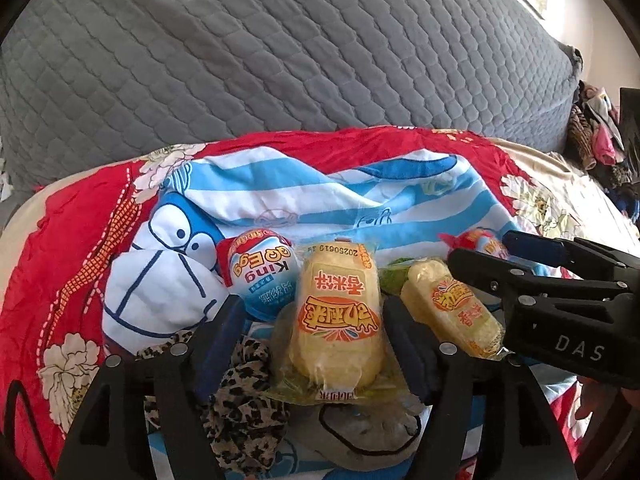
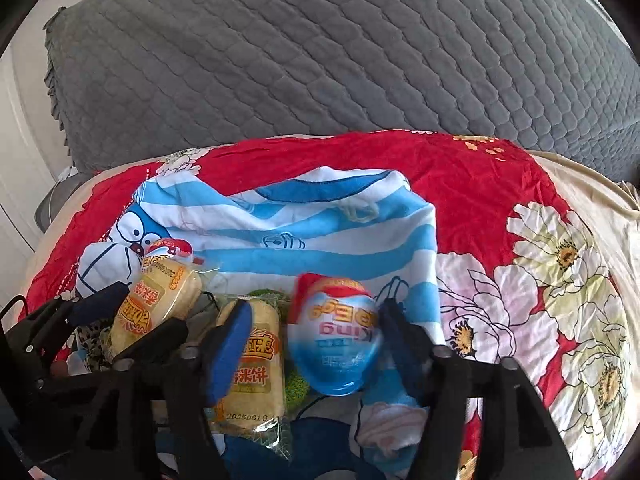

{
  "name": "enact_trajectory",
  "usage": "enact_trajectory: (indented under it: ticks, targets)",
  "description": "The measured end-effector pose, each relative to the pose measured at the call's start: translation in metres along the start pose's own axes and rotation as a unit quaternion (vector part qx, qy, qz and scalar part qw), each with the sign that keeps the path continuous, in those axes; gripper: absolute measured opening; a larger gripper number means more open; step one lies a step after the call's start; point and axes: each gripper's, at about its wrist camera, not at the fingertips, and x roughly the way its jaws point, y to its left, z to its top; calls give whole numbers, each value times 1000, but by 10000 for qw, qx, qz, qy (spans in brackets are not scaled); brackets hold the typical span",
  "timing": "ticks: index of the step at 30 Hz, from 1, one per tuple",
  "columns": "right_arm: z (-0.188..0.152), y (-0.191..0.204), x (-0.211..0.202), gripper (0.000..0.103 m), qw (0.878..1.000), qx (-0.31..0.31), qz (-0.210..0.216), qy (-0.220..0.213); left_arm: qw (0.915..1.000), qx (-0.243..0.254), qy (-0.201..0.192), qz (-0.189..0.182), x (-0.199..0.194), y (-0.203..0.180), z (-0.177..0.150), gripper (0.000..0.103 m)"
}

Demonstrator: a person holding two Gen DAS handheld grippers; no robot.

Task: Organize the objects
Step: 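Lower the rice cake with left tool into the tray while right tool lowers the King Egg, then open left tool releasing the rice cake while right tool releases the King Egg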

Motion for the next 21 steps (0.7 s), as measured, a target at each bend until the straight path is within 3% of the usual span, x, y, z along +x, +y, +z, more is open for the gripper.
enact_trajectory:
  ticks: [3, 10, 12, 21]
  targets:
    - [0, 2, -4, 76, 9999, -58, -86, -40, 10000, -8, -15, -10, -3, 0, 0, 73]
    - [-3, 0, -14, 77, 9999, -22, -86, -73, 10000, -30, -40, 6, -10, 2, -5, 74]
    - [-5, 0, -18, 78, 9999, -24, -84, -73, 10000, -50, -43, 21, -14, 3, -6, 80]
    - [-9, 6, -37, 92, 10000, -9, -66, -73, 9999, -64, -92, 102, -34, 8, -12, 81]
